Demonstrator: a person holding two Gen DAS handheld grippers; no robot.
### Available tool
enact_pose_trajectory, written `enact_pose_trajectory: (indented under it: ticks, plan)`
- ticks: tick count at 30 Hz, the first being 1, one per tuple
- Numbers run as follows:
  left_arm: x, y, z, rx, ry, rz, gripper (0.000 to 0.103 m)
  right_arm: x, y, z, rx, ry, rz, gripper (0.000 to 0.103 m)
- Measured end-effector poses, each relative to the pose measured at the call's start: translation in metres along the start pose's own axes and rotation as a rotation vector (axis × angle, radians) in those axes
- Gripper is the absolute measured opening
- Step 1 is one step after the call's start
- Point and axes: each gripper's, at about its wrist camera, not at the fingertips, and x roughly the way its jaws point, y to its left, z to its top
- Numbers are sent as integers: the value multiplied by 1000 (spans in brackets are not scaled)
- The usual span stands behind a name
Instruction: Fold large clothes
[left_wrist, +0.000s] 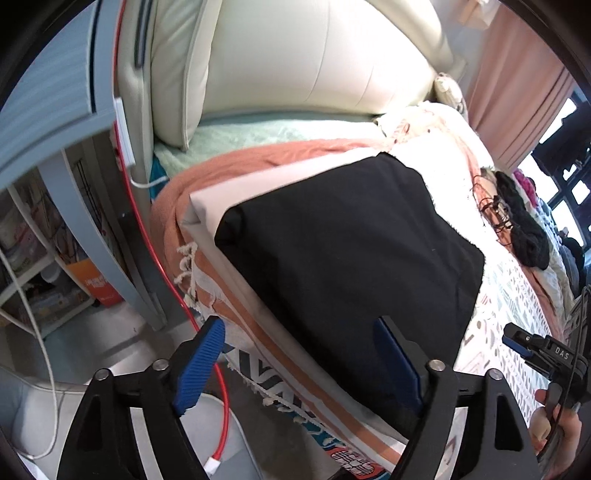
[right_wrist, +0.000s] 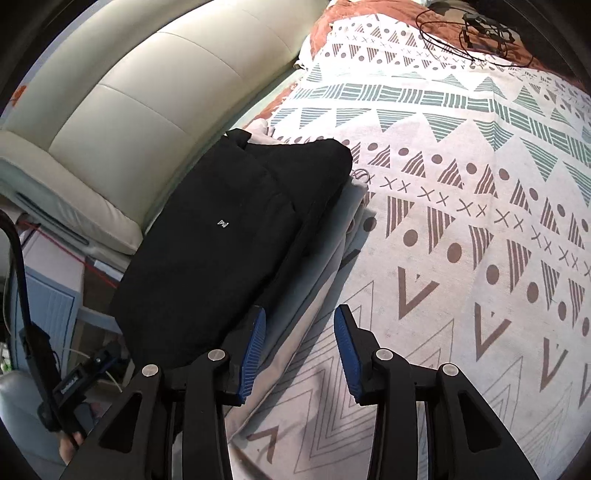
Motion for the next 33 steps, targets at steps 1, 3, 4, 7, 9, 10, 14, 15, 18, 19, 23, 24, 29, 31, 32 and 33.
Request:
enact_pose_trajectory:
  ticks: [1, 3, 4, 7, 9, 10, 14, 15, 18, 19, 23, 24, 29, 31, 32, 33]
  plan:
    - [-6, -3, 0, 3, -7, -2, 85, -5, 2, -2, -9, -5, -6, 45]
    - [-17, -9, -1, 14, -25, -9, 88, -19, 4, -6, -24, -22, -14, 51]
    - [-23, -13, -2, 26, -34, -11, 92, -26, 4, -7, -29, -31, -14, 54]
    - [-39, -27, -6, 61, -61, -9, 98, -55, 6, -14, -59, -77, -22, 74]
    - [-49, -33, -8, 75, -74, -12, 99, -74, 6, -17, -82, -111, -39, 86]
    - [-54, -38, -10, 83, -82, -13, 99, -82, 5, -18, -89, -125, -44, 90]
    - [-74, -57, -21, 136, -116, -16, 99, -111, 1, -27, -115, -173, -58, 97]
    - [-79, -62, -24, 150, -126, -19, 99, -120, 0, -31, -123, -189, -62, 97]
    - [-95, -75, -35, 179, -153, -31, 99, -139, -2, -42, -133, -218, -67, 101]
    - [-100, -79, -39, 186, -162, -36, 99, -145, -3, -46, -138, -228, -72, 101]
    - [-121, -95, -53, 215, -201, -41, 99, -169, -3, -63, -169, -262, -84, 101]
    - [-126, -99, -58, 222, -211, -41, 99, -176, -4, -68, -174, -270, -87, 101]
    - [-149, -118, -86, 253, -260, -47, 100, -206, -14, -91, -190, -309, -82, 101]
    - [-156, -124, -99, 263, -268, -57, 100, -216, -18, -100, -196, -322, -80, 101]
    - [-158, -127, -106, 270, -270, -65, 100, -223, -21, -107, -200, -330, -87, 101]
    - [-161, -131, -113, 276, -271, -72, 100, -227, -23, -112, -203, -335, -93, 101]
